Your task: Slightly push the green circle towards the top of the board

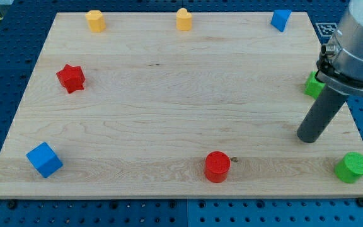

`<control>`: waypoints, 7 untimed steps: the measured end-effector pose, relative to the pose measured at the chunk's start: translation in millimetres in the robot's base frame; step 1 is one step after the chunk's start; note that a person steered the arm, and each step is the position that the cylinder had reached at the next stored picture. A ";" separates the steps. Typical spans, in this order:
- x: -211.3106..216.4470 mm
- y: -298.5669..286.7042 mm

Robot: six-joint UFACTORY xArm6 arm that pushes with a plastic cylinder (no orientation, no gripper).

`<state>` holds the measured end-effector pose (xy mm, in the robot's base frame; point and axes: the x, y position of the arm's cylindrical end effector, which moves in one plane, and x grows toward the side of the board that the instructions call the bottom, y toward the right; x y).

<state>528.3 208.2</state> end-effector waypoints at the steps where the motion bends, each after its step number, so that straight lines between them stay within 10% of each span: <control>1: 0.0 26.2; 3: 24.8 117.3; 7: 89.6 56.1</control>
<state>617.9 264.3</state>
